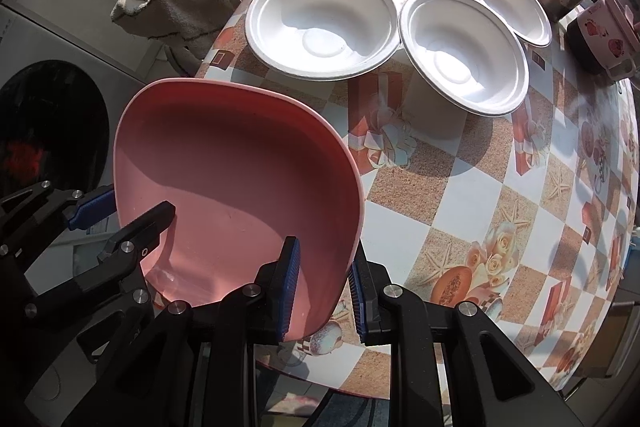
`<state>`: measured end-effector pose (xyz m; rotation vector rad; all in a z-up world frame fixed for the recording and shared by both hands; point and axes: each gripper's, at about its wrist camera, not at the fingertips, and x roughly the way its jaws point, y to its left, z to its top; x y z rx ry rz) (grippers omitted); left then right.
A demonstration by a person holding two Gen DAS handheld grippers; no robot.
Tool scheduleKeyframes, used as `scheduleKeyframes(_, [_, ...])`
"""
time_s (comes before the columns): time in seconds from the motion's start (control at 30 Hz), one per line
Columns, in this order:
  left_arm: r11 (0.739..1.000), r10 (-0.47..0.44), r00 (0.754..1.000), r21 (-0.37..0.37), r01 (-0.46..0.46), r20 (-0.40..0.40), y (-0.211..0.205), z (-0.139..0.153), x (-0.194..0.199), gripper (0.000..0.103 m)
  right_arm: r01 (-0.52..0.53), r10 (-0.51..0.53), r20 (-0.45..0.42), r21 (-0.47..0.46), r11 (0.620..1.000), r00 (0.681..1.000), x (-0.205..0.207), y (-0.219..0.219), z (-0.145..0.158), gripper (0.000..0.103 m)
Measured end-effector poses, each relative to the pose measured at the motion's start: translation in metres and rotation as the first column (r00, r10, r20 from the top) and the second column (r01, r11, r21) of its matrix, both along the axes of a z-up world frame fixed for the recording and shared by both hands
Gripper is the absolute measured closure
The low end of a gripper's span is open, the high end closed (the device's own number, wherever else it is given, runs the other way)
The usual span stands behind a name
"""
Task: Organize plates and bowls
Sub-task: 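Lift the pink plate with both grippers and carry it over the blue plate, then lower the pink plate onto the blue plate and open both grippers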
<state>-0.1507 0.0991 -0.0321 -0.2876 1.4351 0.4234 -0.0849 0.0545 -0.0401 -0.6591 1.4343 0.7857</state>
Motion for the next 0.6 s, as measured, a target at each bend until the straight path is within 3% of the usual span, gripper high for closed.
scheduleKeyframes(0.3, [1.0,0.018,1.0,-0.002,-0.018,-0.026,0.007,-0.017,-0.005,0.071,0.004,-0.005,-0.066,-0.01,1.0,0.998,0.0,0.009,-0.021,0.077])
scheduleKeyframes(0.4, [0.999,0.029,0.999,-0.016,-0.029,-0.017,0.01,-0.019,-0.006,0.059,0.026,-0.025,-0.114,0.006,1.0,0.993,0.002,0.008,-0.026,0.077])
scheduleKeyframes(0.53, [0.999,0.033,0.999,-0.01,-0.033,0.009,0.014,-0.014,-0.006,0.034,0.053,-0.05,-0.127,0.018,0.998,0.991,0.008,0.005,-0.025,0.077])
scheduleKeyframes(0.6, [0.999,0.038,0.999,-0.013,-0.037,0.024,0.016,-0.011,-0.005,0.03,0.078,-0.074,-0.134,0.021,0.997,0.988,0.013,0.001,-0.024,0.068])
